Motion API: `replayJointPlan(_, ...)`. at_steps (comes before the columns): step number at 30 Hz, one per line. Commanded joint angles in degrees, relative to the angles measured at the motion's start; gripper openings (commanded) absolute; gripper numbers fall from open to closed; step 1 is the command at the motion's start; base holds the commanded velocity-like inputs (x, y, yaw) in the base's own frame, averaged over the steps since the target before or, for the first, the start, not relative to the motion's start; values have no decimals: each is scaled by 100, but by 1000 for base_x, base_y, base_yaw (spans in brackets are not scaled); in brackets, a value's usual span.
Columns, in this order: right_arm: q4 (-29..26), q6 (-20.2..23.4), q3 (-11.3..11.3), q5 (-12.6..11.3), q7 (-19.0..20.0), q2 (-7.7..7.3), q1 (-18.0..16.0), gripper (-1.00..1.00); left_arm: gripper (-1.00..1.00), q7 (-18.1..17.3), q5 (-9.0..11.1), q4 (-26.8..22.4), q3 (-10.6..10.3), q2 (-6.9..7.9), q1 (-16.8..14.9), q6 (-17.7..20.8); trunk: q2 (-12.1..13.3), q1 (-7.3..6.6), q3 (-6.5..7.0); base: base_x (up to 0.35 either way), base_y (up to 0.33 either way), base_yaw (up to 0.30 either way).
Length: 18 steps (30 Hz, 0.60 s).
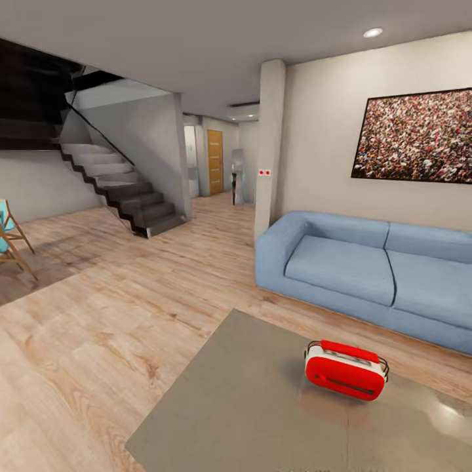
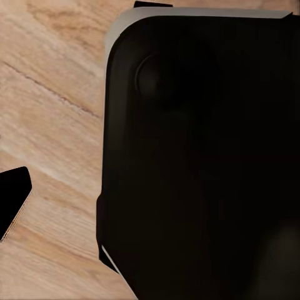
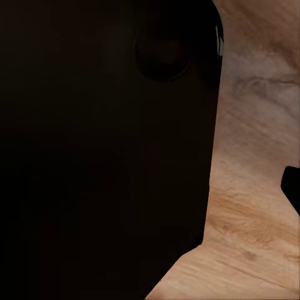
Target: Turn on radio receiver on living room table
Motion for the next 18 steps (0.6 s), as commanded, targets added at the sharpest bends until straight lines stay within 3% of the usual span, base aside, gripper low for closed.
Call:
replayJointPlan(1, 0, 0, 0, 0, 0, 0, 0, 100, 100, 0, 0, -1, 0, -1, 0, 0, 0, 0, 0, 1, 0, -281)
replayJointPlan(18, 0, 0, 0, 0, -2, 0, 0, 100, 100, 0, -2, -1, 0, -2, 0, 0, 0, 0, 0, 0, 0, -282)
